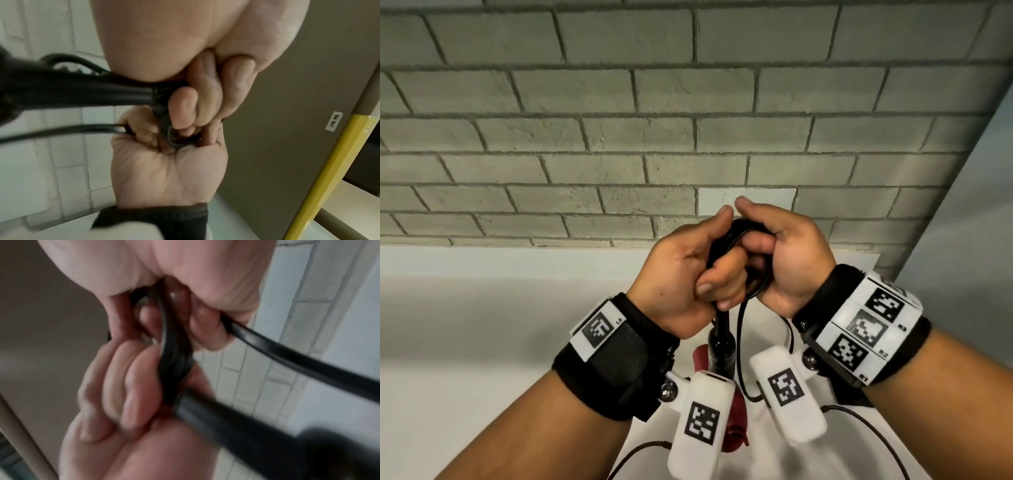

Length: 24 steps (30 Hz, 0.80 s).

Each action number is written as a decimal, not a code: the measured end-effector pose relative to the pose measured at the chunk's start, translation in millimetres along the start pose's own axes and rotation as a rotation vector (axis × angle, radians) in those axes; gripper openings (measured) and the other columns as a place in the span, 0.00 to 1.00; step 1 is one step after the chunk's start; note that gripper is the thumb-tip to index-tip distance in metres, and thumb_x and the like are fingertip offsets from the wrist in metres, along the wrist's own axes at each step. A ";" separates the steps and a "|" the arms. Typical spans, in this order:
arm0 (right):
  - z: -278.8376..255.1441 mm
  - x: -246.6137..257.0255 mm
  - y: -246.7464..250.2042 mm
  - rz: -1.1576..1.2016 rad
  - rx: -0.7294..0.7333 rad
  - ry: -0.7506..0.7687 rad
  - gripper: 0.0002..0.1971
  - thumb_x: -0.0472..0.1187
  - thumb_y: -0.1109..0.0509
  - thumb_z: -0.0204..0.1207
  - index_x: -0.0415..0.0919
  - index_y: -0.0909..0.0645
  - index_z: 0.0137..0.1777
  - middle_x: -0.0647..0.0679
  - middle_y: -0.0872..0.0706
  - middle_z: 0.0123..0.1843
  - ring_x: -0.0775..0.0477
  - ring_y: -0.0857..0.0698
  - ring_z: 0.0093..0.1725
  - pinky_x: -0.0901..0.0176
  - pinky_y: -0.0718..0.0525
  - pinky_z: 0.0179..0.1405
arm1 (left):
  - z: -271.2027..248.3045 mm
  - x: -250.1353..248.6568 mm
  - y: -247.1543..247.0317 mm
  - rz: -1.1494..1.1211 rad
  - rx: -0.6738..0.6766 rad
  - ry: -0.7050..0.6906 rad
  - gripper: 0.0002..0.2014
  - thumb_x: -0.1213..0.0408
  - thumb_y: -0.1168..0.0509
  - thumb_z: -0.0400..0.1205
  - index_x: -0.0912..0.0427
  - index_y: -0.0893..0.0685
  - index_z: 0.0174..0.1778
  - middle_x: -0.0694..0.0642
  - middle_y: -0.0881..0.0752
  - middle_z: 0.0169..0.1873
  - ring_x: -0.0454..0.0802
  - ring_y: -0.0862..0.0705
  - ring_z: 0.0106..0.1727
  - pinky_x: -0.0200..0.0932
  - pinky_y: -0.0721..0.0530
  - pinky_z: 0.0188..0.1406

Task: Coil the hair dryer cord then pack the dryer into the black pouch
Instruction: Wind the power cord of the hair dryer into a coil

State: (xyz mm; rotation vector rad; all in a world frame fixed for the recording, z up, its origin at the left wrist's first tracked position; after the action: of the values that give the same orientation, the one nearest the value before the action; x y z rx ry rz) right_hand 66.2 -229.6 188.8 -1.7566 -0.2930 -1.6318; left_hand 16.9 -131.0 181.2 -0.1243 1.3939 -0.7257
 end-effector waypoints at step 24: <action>6.2 82.8 3.3 -0.804 0.183 0.508 0.14 0.42 0.29 0.74 0.39 0.24 0.30 0.60 0.29 0.20 0.61 0.32 0.22 0.73 0.32 0.26 | -11.8 -5.9 0.4 0.196 0.023 0.109 0.32 0.41 0.47 0.80 0.65 0.14 0.61 0.46 0.33 0.10 0.43 0.32 0.10 0.47 0.41 0.21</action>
State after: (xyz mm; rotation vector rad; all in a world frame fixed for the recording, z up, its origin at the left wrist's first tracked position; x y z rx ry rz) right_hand 87.6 -252.5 265.8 -1.0660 -0.9492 -2.4374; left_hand 6.2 -123.7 183.5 0.0699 1.4779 -0.5920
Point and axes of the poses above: each hand's wrist, its own z-axis towards the middle knuckle, its own y-axis out of the back of the hand, x = y × z, the point moved 2 cm from there along z, towards the middle knuckle
